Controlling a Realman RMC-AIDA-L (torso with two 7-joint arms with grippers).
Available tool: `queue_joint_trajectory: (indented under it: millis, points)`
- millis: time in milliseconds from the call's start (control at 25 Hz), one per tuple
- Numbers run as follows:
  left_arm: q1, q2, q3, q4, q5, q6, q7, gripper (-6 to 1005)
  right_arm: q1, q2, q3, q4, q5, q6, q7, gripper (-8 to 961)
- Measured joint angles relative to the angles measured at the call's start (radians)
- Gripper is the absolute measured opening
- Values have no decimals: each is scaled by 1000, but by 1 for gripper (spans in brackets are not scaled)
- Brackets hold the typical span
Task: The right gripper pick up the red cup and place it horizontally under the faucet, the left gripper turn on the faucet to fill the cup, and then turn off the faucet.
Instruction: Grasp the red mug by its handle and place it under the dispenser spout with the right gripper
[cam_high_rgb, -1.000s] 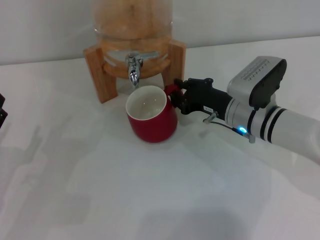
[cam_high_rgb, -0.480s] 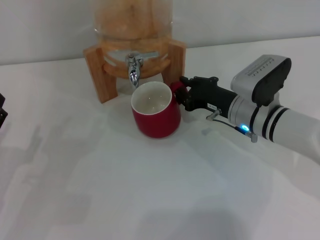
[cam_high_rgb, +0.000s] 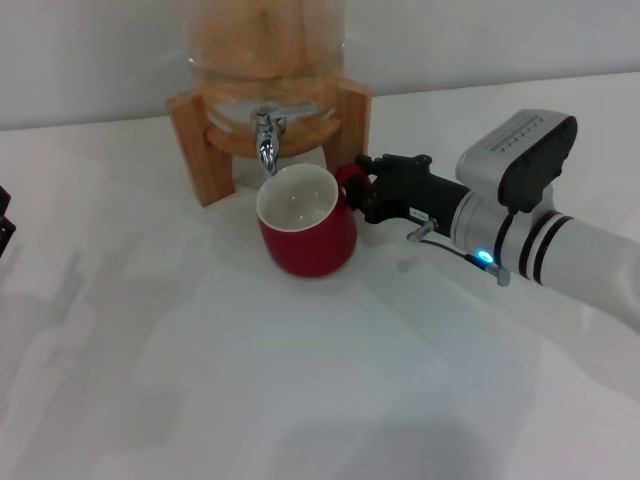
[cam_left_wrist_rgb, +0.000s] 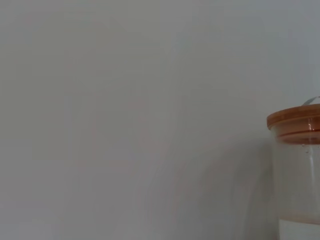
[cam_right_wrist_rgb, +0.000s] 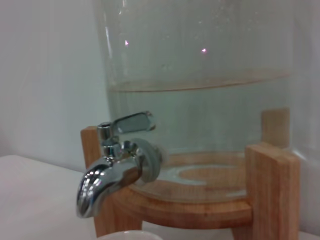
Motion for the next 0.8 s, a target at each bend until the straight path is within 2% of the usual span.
queue_joint_trajectory:
  millis: [800]
  points:
    - [-1, 0, 12, 1, 0, 2, 0, 770, 12, 0, -56, -30, 13, 35, 9, 263]
